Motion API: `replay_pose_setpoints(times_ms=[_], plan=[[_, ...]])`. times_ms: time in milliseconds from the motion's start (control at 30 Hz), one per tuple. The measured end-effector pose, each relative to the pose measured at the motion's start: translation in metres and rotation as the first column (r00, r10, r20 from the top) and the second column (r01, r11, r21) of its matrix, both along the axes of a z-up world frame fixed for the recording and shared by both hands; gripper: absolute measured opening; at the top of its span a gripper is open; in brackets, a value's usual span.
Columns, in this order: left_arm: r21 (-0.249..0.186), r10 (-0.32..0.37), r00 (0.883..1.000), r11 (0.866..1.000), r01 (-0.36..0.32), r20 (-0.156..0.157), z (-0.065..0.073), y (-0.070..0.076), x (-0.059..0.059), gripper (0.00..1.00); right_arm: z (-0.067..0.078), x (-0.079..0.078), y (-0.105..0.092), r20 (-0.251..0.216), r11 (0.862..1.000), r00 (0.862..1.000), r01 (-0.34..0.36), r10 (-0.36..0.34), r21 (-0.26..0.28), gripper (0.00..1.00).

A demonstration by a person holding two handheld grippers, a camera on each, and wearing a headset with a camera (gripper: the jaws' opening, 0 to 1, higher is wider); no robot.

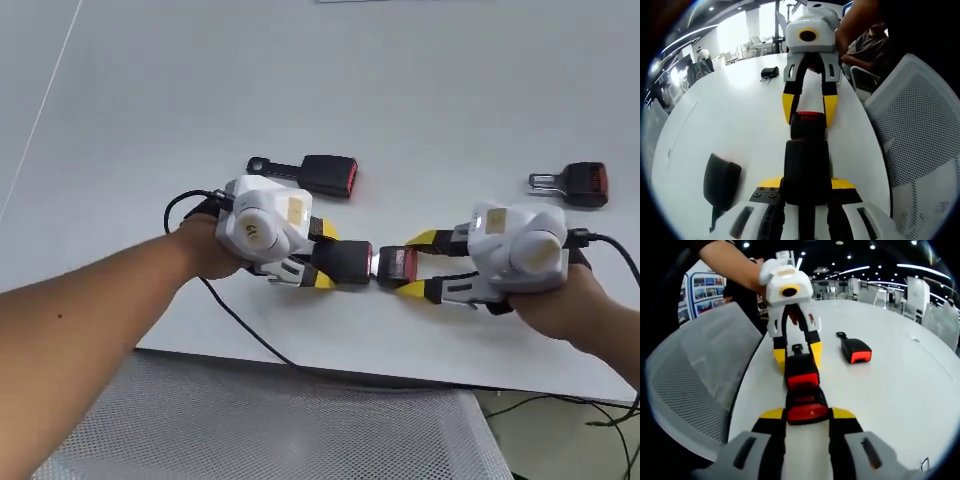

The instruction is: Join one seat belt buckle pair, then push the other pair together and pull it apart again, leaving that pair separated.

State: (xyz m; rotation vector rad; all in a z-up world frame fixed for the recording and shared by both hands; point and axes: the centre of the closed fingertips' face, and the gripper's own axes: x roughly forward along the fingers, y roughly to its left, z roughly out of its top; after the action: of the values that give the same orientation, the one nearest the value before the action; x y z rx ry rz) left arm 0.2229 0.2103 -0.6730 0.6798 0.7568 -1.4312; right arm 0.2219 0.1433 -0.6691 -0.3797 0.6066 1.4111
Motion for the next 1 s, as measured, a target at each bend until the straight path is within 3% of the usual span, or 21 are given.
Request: replay_pose_setpoints(times_ms=[367, 500, 533, 567, 600, 633, 767, 867, 933, 1000], plan=[[-0.001, 0.004, 1.0, 1.0, -0.004, 0.003, 0.001, 0.0, 0.0, 0.33, -0.001, -0.001, 0.001, 0.007, 1.0, 1.0, 0.002, -0.002, -0.003, 0.32], [0.007, 0.015, 1.0, 1.0, -0.015, -0.027, 0.002, -0.001, 0.0, 0.34, -0.001, -0.001, 0.002, 0.008, 1.0, 1.0, 0.001, -0.001, -0.022, 0.33], [0.035, -0.039, 0.999, 0.999, 0.039, 0.007, 0.001, 0.001, 0.0, 0.34, -0.001, -0.002, 0.002, 0.013, 1.0, 1.0, -0.001, 0.001, -0.023, 0.33], [0.044, -0.045, 0.999, 0.998, 0.044, 0.01, 0.001, 0.0, -0.001, 0.34, -0.001, -0.003, 0.002, 0.017, 1.0, 1.0, -0.005, 0.005, -0.028, 0.33], [0.043, -0.028, 1.0, 0.999, 0.029, -0.005, 0.001, -0.001, -0.001, 0.34, -0.001, -0.002, 0.002, 0.026, 0.999, 1.0, -0.01, 0.01, -0.032, 0.33], [0.059, -0.044, 0.999, 0.997, 0.043, 0.006, 0.0, -0.001, -0.001, 0.34, -0.001, -0.002, 0.002, 0.025, 0.999, 1.0, -0.008, 0.009, -0.035, 0.33], [0.076, -0.018, 1.0, 0.997, 0.018, -0.002, 0.0, 0.0, -0.001, 0.35, 0.0, -0.004, 0.001, 0.04, 0.998, 0.999, -0.013, 0.015, -0.061, 0.34], [0.08, 0.008, 0.999, 0.997, -0.006, -0.032, 0.0, -0.002, -0.004, 0.4, 0.001, -0.004, 0.0, 0.071, 0.997, 0.997, -0.022, 0.027, -0.079, 0.34], [0.076, 0.051, 0.998, 0.996, -0.048, -0.032, 0.003, -0.003, -0.003, 0.41, 0.003, 0.0, -0.003, 0.074, 0.996, 0.997, 0.02, -0.013, -0.091, 0.41], [0.041, 0.11, 0.992, 0.993, -0.107, -0.055, 0.009, -0.006, -0.002, 0.45, 0.009, 0.007, -0.004, 0.056, 0.994, 0.994, 0.092, -0.089, -0.056, 0.59]])
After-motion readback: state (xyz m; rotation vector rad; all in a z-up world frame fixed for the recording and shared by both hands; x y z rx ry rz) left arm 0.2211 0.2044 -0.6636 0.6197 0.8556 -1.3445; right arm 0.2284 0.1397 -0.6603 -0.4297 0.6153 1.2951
